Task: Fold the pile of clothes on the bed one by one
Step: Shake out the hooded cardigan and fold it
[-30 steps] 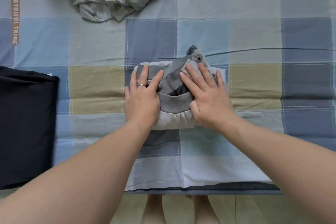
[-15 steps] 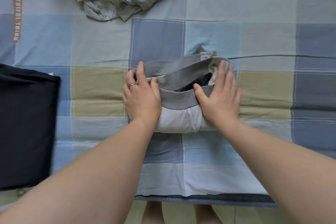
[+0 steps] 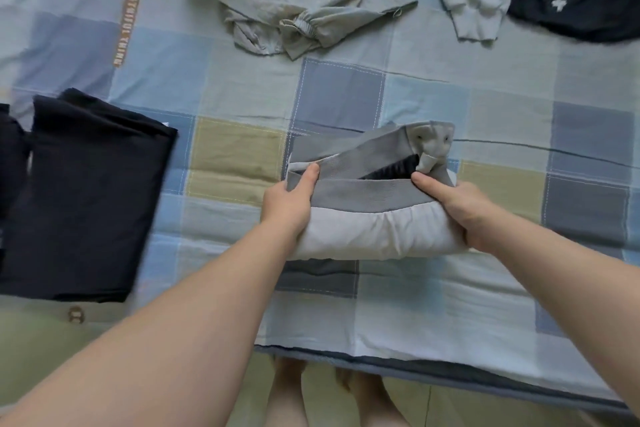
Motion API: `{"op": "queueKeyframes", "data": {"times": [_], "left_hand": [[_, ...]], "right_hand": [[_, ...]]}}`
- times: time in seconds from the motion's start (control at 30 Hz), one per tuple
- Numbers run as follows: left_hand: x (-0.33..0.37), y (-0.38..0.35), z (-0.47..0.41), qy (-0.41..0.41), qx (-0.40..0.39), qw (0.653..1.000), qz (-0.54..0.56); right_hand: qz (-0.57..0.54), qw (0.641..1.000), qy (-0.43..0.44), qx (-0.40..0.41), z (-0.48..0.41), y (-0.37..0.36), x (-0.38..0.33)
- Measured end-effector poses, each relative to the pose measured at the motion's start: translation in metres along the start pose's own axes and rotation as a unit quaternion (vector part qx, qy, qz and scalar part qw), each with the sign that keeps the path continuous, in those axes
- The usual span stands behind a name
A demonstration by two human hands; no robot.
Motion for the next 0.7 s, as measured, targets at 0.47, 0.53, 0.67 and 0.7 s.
{"op": "queueKeyframes", "data": {"times": [0.47,0.53,0.67,0.7], "left_hand": [[-0.057,0.287,0.071,0.010,0.337,0.888,0.314],[-0.088,0.312,0.064,0.029,0.392,0.852,0.345],[-0.152,0.344,0.022,0.066,0.469,0.807,0.353],[-0.163,0.346,0.010,0.072,0.471,0.805,0.353]], "right_hand": [[0.286,0.889,0.328,-0.143,0.171,-0.311,-0.225],[0.319,0.865,0.361,-0.139,0.174,-0.371,-0.230],[0.385,0.817,0.400,-0.157,0.154,-0.480,-0.213],[0.406,0.803,0.411,-0.148,0.143,-0.497,-0.206]]}}
Point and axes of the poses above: each hand's wrist, its own z-axis away from the middle knuckle, its own y-axis out of the back of the hand, x = y × z, the point moved 8 cm from there along -z, towards the middle knuckle, and after that the axes turned 6 degrees about -y, right-handed, at the moved point
